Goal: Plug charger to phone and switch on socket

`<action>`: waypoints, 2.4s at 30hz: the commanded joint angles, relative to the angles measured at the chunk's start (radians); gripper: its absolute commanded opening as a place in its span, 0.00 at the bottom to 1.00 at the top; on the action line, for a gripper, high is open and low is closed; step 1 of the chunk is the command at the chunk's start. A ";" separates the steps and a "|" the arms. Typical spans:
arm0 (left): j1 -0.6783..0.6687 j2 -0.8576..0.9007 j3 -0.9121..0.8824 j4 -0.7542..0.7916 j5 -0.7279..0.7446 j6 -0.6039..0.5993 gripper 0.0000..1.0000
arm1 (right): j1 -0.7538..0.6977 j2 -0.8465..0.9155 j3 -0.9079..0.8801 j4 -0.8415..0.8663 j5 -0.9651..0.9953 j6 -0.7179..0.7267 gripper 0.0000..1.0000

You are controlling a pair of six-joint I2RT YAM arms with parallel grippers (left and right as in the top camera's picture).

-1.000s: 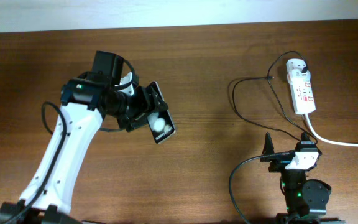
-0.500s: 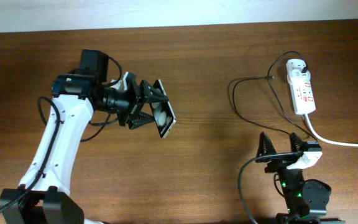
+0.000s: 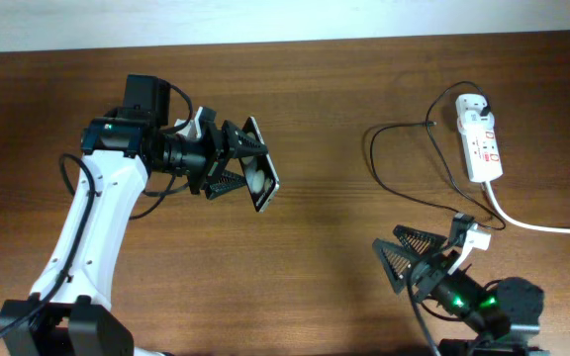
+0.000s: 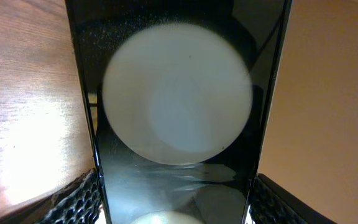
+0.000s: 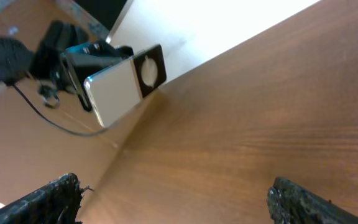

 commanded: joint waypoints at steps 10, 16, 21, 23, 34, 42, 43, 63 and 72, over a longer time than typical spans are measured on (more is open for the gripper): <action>0.003 -0.005 0.002 0.021 0.037 -0.010 0.57 | 0.264 0.449 0.573 -0.302 0.055 -0.165 0.99; 0.003 -0.005 0.002 0.020 0.037 -0.024 0.57 | 0.698 0.751 0.591 -0.101 0.580 -0.165 0.89; 0.003 -0.005 0.002 0.020 0.037 -0.032 0.57 | 0.954 0.895 0.592 0.098 1.061 -0.056 0.86; 0.003 -0.005 0.002 0.020 0.037 -0.031 0.58 | 0.960 0.973 0.592 0.205 1.061 -0.051 0.81; 0.003 -0.005 0.002 0.021 -0.015 -0.031 0.58 | 0.960 1.155 0.592 0.450 1.058 0.092 0.49; 0.000 -0.005 0.002 0.047 -0.046 -0.031 0.57 | 0.960 1.155 0.592 0.435 1.054 0.132 0.48; 0.000 -0.005 0.002 0.047 -0.046 -0.031 0.57 | 0.960 1.155 0.592 0.435 1.054 0.132 0.48; -0.095 -0.005 0.002 0.136 -0.140 -0.054 0.60 | 0.959 1.157 0.592 0.369 1.065 0.132 0.11; 0.033 -0.137 0.003 0.155 -0.141 0.115 0.99 | 0.853 1.033 0.592 0.323 0.893 0.138 0.04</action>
